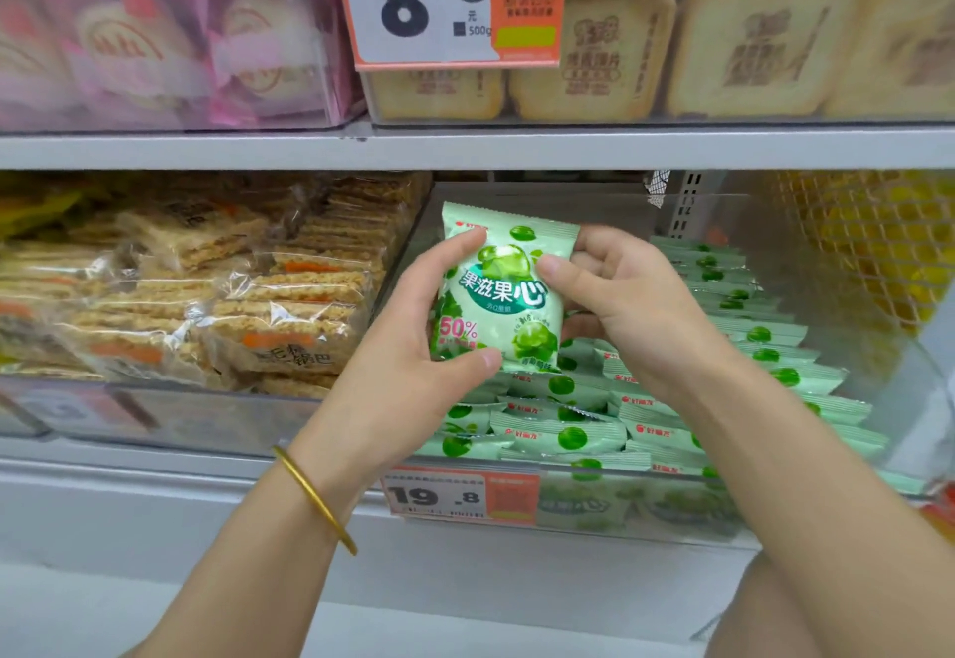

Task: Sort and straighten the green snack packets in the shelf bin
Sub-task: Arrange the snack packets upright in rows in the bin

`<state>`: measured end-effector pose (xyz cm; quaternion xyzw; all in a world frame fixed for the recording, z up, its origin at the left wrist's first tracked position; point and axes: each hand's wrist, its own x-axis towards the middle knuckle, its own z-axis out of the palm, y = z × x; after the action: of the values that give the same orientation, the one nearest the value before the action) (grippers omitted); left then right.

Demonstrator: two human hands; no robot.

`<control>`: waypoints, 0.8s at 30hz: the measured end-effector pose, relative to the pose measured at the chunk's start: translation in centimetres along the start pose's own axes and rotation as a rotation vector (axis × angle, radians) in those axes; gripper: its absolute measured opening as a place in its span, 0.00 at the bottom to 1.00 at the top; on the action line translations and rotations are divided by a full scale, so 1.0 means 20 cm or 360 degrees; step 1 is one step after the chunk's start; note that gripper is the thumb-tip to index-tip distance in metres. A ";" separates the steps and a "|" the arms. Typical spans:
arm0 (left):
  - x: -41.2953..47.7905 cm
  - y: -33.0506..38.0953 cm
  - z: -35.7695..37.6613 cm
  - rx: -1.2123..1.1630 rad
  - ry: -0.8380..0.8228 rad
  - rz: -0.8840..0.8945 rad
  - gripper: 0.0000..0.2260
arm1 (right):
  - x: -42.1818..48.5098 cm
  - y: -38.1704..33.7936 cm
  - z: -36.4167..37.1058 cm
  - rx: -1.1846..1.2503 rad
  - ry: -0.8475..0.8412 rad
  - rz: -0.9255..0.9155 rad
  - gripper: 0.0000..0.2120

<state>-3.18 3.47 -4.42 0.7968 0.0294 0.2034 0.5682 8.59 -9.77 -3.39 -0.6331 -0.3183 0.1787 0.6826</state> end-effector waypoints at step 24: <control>0.07 0.00 0.10 0.0824 0.0326 0.0214 0.24 | -0.03 0.01 -0.07 0.0400 -0.0123 0.0164 0.18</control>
<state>-1.21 2.01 -4.58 0.8909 0.0847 0.3058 0.3251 9.03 -11.15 -3.62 -0.5509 -0.2864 0.2762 0.7336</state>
